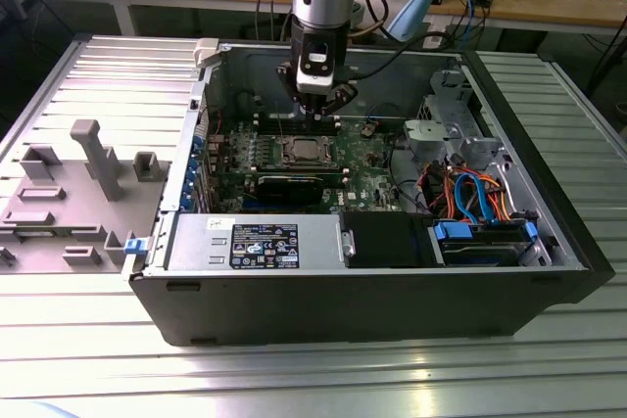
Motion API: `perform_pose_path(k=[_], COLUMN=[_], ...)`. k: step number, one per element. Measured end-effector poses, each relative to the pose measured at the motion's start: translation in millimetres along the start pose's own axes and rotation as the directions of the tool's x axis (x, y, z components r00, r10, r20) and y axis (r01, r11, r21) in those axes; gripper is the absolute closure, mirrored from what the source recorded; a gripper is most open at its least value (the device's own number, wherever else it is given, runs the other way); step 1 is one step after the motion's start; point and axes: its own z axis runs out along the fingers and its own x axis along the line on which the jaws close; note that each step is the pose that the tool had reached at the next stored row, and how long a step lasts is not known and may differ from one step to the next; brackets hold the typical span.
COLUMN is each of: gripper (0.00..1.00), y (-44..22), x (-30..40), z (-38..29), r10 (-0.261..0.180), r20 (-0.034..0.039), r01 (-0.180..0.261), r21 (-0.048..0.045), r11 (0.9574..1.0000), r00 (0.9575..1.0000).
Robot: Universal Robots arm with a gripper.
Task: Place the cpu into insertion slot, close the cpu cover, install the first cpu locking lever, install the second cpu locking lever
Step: 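Install the first cpu locking lever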
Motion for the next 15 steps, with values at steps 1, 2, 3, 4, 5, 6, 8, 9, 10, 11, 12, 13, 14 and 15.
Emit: perform_pose_path(k=[1, 2, 3, 4, 5, 6, 8, 9, 10, 11, 12, 13, 14, 15], gripper=[0.89, 0.89, 0.89, 0.89, 0.89, 0.89, 0.89, 0.89, 0.89, 0.89, 0.89, 0.89, 0.89, 0.89], y=[0.0, 0.0, 0.0, 0.0, 0.0, 0.0, 0.0, 0.0, 0.0, 0.0, 0.0, 0.0, 0.0, 0.0], x=[0.0, 0.0, 0.0, 0.0, 0.0, 0.0, 0.0, 0.0, 0.0, 0.0, 0.0, 0.0, 0.0, 0.0], z=[0.0, 0.0, 0.0, 0.0, 0.0, 0.0, 0.0, 0.0, 0.0, 0.0, 0.0, 0.0, 0.0, 0.0], r10=[-0.002, -0.004, -0.006, -0.007, -0.010, -0.013, -0.023, -0.029, -0.034, -0.042, -0.046, -0.049, -0.054, -0.057], r20=[0.0000, 0.0000, 0.0001, 0.0001, 0.0002, 0.0003, 0.0005, 0.0006, 0.0008, 0.0009, 0.0010, 0.0011, 0.0012, 0.0013], r01=[0.002, 0.004, 0.006, 0.007, 0.010, 0.013, 0.023, 0.029, 0.034, 0.042, 0.046, 0.049, 0.054, 0.057], r21=[0.0000, 0.0000, 0.0000, -0.0001, -0.0001, -0.0002, -0.0003, -0.0004, -0.0005, -0.0006, -0.0007, -0.0008, -0.0008, -0.0009], r11=[1.0000, 1.0000, 1.0000, 1.0000, 1.0000, 0.9999, 0.9997, 0.9996, 0.9994, 0.9991, 0.9990, 0.9988, 0.9985, 0.9984], r00=[1.0000, 1.0000, 1.0000, 1.0000, 1.0000, 0.9999, 0.9997, 0.9996, 0.9994, 0.9991, 0.9990, 0.9988, 0.9985, 0.9984])
